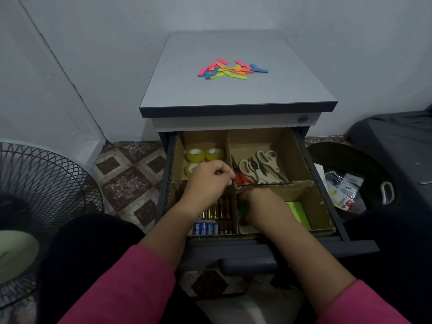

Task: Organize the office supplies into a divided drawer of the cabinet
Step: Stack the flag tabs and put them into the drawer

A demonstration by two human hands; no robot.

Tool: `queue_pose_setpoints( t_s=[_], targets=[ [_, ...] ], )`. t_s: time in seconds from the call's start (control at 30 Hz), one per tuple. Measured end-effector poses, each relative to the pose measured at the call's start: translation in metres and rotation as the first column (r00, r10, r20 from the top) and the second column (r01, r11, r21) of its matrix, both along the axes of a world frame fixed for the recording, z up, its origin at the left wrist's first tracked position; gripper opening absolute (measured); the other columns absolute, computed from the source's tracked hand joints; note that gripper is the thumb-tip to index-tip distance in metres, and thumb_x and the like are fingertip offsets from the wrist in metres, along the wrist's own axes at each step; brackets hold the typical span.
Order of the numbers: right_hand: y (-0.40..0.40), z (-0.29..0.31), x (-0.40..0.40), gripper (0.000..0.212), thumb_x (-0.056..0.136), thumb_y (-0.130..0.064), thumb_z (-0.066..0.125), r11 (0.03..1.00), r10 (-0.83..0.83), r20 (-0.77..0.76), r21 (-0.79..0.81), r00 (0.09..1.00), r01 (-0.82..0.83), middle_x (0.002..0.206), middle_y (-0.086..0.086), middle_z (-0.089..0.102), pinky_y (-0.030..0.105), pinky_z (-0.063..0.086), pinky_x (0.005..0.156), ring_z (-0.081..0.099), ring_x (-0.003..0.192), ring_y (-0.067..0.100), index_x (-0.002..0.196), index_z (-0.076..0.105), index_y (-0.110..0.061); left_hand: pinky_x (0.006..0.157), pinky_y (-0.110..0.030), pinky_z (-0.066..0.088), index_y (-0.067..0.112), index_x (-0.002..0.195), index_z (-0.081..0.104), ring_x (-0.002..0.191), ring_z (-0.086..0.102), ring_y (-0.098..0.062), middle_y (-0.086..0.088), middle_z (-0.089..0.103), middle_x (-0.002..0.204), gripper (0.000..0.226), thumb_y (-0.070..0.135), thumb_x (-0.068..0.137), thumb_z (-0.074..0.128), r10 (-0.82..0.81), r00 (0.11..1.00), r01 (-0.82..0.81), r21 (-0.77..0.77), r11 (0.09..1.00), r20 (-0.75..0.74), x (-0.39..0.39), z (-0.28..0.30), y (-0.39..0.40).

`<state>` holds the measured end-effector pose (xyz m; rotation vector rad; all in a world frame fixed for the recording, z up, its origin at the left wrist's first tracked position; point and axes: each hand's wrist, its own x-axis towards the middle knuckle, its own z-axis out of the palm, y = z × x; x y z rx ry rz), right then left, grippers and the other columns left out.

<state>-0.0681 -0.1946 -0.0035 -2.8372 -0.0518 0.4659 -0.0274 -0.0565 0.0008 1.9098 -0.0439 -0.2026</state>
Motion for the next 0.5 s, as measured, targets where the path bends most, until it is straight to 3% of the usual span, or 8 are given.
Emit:
queue_pose_setpoints(
  t_s=[0.33, 0.5],
  targets=[
    [-0.013, -0.006, 0.002, 0.048, 0.070, -0.023, 0.079, 0.996, -0.073, 0.010, 0.046, 0.997, 0.073, 0.110, -0.001, 0.067, 0.034, 0.053, 0.086, 0.062, 0.102, 0.021, 0.116, 0.066, -0.033, 0.062, -0.036, 0.045, 0.020, 0.070, 0.064, 0.060, 0.051, -0.015, 0.001, 0.064, 0.069, 0.026, 0.004, 0.087, 0.053, 0.000, 1.000, 0.000, -0.009, 1.000, -0.010, -0.001, 0.001, 0.001],
    [-0.027, -0.007, 0.004, 0.046, 0.072, -0.027, 0.079, 0.987, -0.161, -0.074, 0.020, 0.984, 0.163, 0.108, -0.002, 0.065, 0.033, 0.052, 0.087, 0.061, 0.101, 0.019, 0.116, 0.065, -0.032, 0.062, -0.036, 0.045, 0.021, 0.070, 0.064, 0.059, 0.051, -0.014, 0.002, 0.064, 0.069, 0.027, 0.004, 0.088, 0.053, -0.006, 1.000, 0.006, -0.005, 1.000, -0.005, -0.001, 0.001, 0.001]
  ],
)
